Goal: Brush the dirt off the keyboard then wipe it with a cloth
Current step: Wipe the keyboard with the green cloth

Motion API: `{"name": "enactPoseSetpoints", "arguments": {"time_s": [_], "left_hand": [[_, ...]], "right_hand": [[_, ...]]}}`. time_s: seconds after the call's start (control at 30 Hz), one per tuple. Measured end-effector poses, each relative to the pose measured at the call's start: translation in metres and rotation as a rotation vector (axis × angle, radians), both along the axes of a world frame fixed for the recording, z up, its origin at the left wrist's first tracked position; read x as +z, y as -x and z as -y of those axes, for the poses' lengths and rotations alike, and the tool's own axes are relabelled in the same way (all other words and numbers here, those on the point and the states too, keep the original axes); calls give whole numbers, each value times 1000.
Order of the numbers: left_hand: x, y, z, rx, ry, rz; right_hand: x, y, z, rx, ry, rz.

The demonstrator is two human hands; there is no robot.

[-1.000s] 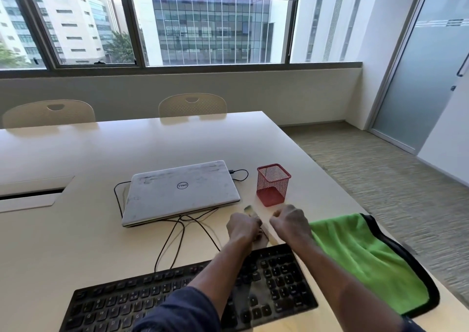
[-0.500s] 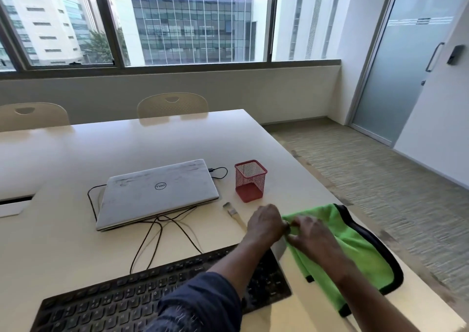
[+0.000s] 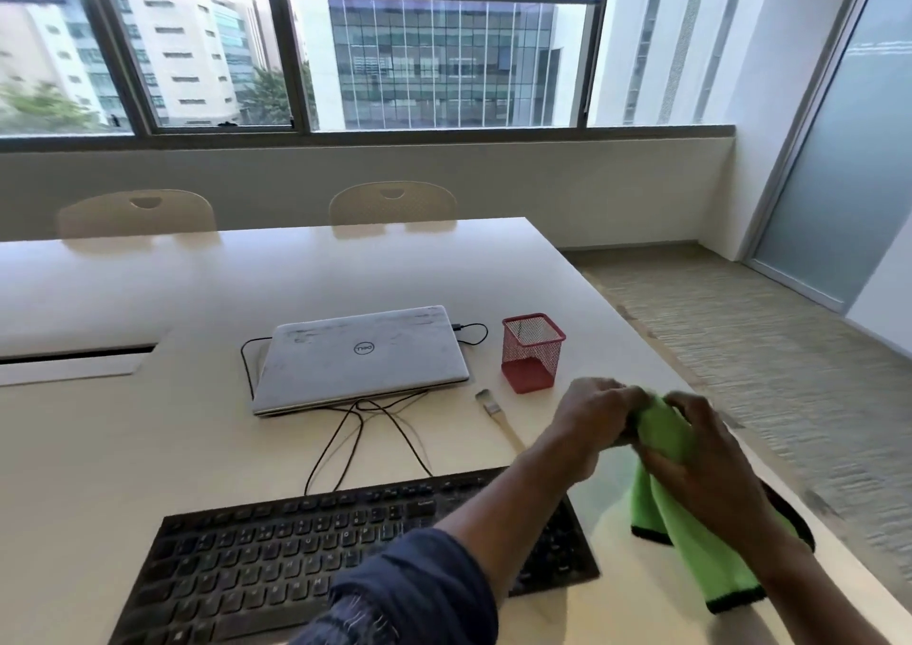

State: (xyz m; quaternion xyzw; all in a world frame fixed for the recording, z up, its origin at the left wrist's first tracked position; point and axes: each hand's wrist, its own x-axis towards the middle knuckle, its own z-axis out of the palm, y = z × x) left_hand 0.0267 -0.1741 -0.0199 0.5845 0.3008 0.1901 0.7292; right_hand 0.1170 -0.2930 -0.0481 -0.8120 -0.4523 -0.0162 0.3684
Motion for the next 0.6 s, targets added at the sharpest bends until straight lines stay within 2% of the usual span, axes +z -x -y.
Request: {"name": "enactPoseSetpoints", "arguments": {"time_s": [0.1, 0.23, 0.3, 0.37, 0.47, 0.53, 0.6], "left_hand": [[20, 24, 6, 20, -119, 117], [55, 100, -11, 113, -688, 39], [64, 156, -27, 149, -830, -32], [59, 222, -46, 150, -923, -176], [31, 319, -77, 36, -1009, -641], [9, 373, -87, -68, -922, -903], [-9, 407, -88, -120, -801, -966]], "right_hand": [[26, 10, -1, -4, -68, 34], [66, 50, -14, 77, -256, 131], [80, 83, -27, 163, -307, 155], [79, 121, -48, 274, -272, 225], [49, 177, -85, 369, -90, 271], [30, 217, -106, 392, 57, 213], [13, 252, -119, 433, 137, 134]]}}
